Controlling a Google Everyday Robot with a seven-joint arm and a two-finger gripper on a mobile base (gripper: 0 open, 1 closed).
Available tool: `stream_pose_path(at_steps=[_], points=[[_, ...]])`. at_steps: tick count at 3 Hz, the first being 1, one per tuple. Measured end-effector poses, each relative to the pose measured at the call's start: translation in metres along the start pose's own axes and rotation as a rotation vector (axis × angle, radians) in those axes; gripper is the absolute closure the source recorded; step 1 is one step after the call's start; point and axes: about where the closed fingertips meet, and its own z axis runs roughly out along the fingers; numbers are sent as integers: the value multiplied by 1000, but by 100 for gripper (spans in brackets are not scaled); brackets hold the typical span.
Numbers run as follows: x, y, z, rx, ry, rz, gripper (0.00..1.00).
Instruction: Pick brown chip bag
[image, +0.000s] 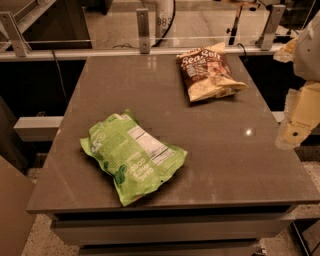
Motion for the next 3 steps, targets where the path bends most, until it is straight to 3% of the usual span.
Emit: stream_pose_path(at_steps=[2, 3], points=[[-3, -14, 5, 23, -55, -30, 0], [-1, -45, 33, 21, -173, -43, 0]])
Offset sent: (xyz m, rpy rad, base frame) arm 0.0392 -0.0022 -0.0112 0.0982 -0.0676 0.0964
